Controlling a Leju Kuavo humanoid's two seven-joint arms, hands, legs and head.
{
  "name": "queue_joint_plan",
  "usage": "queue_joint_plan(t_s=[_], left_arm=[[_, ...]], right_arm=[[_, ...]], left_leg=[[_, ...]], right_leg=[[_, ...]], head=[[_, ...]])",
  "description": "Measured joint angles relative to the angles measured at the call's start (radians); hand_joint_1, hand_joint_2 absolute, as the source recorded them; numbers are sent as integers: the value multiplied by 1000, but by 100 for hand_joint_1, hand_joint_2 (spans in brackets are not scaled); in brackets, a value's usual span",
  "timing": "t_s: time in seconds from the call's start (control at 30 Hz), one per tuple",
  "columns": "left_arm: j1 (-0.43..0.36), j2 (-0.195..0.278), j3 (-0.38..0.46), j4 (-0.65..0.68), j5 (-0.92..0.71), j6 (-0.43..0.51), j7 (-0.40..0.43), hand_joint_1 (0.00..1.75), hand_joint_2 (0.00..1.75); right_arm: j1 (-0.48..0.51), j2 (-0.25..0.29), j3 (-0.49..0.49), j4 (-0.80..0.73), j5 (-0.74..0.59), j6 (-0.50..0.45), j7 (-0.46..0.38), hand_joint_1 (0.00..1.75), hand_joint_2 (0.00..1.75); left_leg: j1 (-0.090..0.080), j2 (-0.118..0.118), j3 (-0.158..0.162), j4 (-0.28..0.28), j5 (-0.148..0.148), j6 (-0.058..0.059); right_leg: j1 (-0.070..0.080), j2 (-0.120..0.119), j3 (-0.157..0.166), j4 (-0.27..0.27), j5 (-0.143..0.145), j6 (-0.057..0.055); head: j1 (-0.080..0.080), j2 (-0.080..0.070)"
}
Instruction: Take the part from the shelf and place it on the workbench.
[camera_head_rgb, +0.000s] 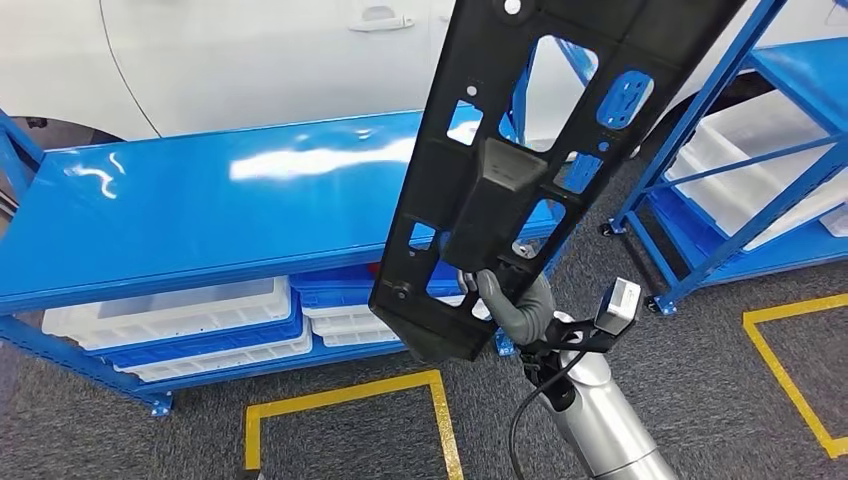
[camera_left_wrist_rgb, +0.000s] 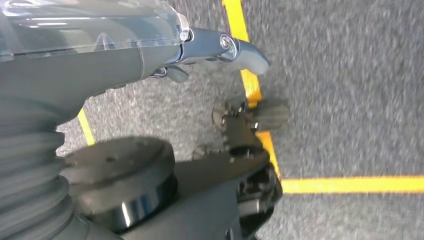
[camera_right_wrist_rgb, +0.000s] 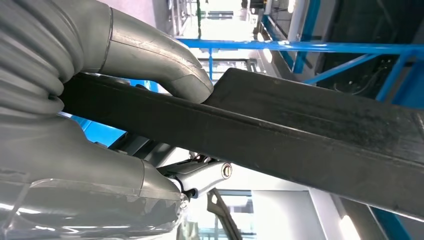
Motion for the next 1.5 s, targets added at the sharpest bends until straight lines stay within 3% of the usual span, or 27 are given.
queue_joint_plan(t_s=[0.07, 0.1, 0.17, 0.2, 0.23, 0.27, 0.33, 0.4, 0.47, 0.53, 0.6, 0.67, 0.7, 0.73, 0.8, 0.87, 0.93, 0.97, 1.03, 1.1, 1.13, 1.2, 1.23, 1.3, 1.37, 1.43, 1.5], left_arm=[[1, -1, -1, 0, 0, 0, 1, 0, 175], [2, -1, -1, 0, 0, 0, 1, 0, 175], [2, -1, -3, 0, -2, -1, 2, 0, 175], [2, -1, -4, 0, -3, -1, 2, 0, 175], [2, 0, -5, 0, -4, -2, 2, 0, 175], [1, 0, -6, 0, -5, -2, 2, 0, 175], [-1, -1, -10, 0, -7, -3, 2, 0, 175], [-4, -2, -14, 0, -8, -4, 1, 0, 175], [-6, -2, -16, 0, -9, -4, 1, 0, 175], [-4, -2, -16, 0, -8, -4, 3, 0, 175], [-3, -1, -16, 0, -7, -4, 4, 0, 175], [-3, 0, -16, 0, -6, -4, 4, 0, 175], [-3, 0, -16, 0, -5, -4, 4, 0, 175], [-2, 0, -16, 0, -5, -4, 4, 0, 175], [-1, 0, -16, 0, -3, -4, 4, 0, 175], [-1, -1, -17, 0, -3, -4, 4, 0, 175], [0, -3, -17, 0, -3, -4, 3, 0, 175], [0, -4, -17, 0, -3, -4, 3, 0, 175], [1, -4, -17, 0, -3, -4, 3, 0, 175], [3, -4, -17, 0, -2, -4, 3, 0, 175], [4, -3, -17, 0, -2, -4, 3, 0, 175], [4, -3, -17, 0, -2, -4, 4, 0, 175], [4, -3, -17, 0, -2, -4, 3, 0, 175], [4, -3, -17, 0, -1, -5, 3, 0, 175], [1, -3, -17, 0, 0, -5, 3, 0, 175], [-2, -3, -17, 0, 0, -5, 2, 0, 175], [-2, -3, -17, 0, -1, -5, 2, 0, 175]], right_arm=[[0, 2, -1, -1, -2, 2, 0, 175, 175], [1, 4, -1, -1, -2, 2, 0, 175, 175], [3, 6, -2, -2, -3, 2, 0, 175, 175], [5, 6, -3, -2, -4, 2, 0, 175, 175], [8, 6, -4, -4, -4, 2, 0, 175, 175], [10, 6, -6, -6, -5, 1, 0, 175, 175], [13, 6, -12, -11, -6, 1, 0, 175, 175], [13, 6, -18, -19, -7, 1, 0, 175, 175], [15, 6, -21, -25, -8, 2, 0, 175, 175], [22, 6, -22, -26, -8, 2, 0, 175, 175], [29, 6, -24, -26, -8, 2, 0, 175, 175], [31, 6, -26, -26, -8, 2, 0, 175, 175], [32, 6, -27, -26, -8, 2, 0, 175, 175], [33, 6, -28, -26, -8, 2, 0, 175, 175], [34, 6, -29, -26, -8, 0, 0, 175, 175], [35, 6, -32, -27, -9, -3, 0, 175, 175], [35, 6, -37, -31, -9, -12, 1, 175, 175], [35, 6, -38, -33, -8, -18, 1, 175, 175], [35, 6, -42, -35, -5, -32, 2, 175, 175], [36, 8, -43, -35, 3, -50, 3, 175, 175], [37, 10, -43, -35, 8, -60, 3, 175, 175], [39, 13, -44, -37, 21, -83, 3, 175, 175], [41, 14, -44, -38, 27, -95, 3, 175, 175], [43, 16, -44, -42, 36, -114, 3, 175, 175], [44, 17, -45, -49, 43, -131, 3, 175, 175], [44, 17, -47, -59, 50, -144, 1, 175, 175], [45, 17, -48, -64, 53, -149, -2, 175, 175]], left_leg=[[2, -2, -12, 21, -34, -12], [4, -3, -24, 60, -76, -18], [11, -4, -56, 193, -173, -30], [15, -4, -66, 257, -198, -35], [19, -4, -65, 297, -199, -40], [23, -4, -47, 300, -178, -45], [32, -4, 36, 200, -129, -53], [30, -9, 124, 65, -135, -52], [20, -13, 152, 10, -151, -36], [17, -10, 138, 6, -136, -13], [15, -6, 116, 3, -115, 9], [10, -3, 90, 3, -94, 22], [6, -2, 76, 4, -83, 24], [3, -2, 61, 5, -73, 26], [-4, -2, 34, 9, -53, 27], [-9, -3, 11, 14, -36, 25], [-11, -3, -3, 15, -17, 20], [-9, -3, -6, 13, -6, 15], [-6, -2, -10, 6, 10, 5], [-5, -4, -25, 35, -34, -8], [-2, -5, -38, 78, -86, -16], [6, -5, -63, 207, -185, -29], [10, -5, -69, 269, -204, -34], [17, -5, -46, 315, -166, -42], [22, -6, 45, 223, -125, -45], [19, -8, 150, 72, -157, -38], [10, -10, 184, -2, -179, -22]], right_leg=[[-6, -3, -11, -14, 24, -13], [-9, -4, -20, -18, 37, -17], [-9, -5, -47, -14, 56, -20], [-10, -5, -62, -11, 66, -18], [-11, -5, -77, -7, 75, -15], [-12, -5, -93, -1, 83, -11], [-17, -5, -120, 12, 95, -1], [-18, -4, -140, 25, 106, 12], [-19, -4, -151, 27, 122, 26], [-23, -3, -161, 27, 127, 40], [-28, -3, -184, 76, 66, 48], [-28, -2, -217, 200, -40, 50], [-26, -2, -229, 267, -74, 49], [-24, -2, -230, 313, -82, 47], [-18, -2, -188, 310, -41, 37], [-5, -2, -87, 184, -4, 18], [6, -2, 2, 47, -16, 4], [11, -2, 19, 12, -25, -1], [11, -3, 14, -3, -9, -7], [4, -6, -5, -9, 17, -19], [0, -8, -18, -10, 31, -24], [0, -8, -51, -6, 55, -28], [0, -8, -70, -3, 68, -26], [-2, -8, -111, 7, 93, -20], [-3, -7, -149, 21, 112, -12], [-3, -7, -171, 32, 130, -1], [-7, -8, -181, 30, 152, 13]], head=[[0, 0], [0, 0], [0, 0], [0, 0], [0, 0], [0, 0], [0, 0], [0, 0], [0, 0], [0, 0], [0, 0], [0, 0], [0, 0], [0, 0], [0, 0], [0, 0], [0, 0], [0, 0], [0, 0], [0, 0], [0, 0], [0, 0], [0, 0], [0, 0], [0, 0], [0, 0], [0, 0]])
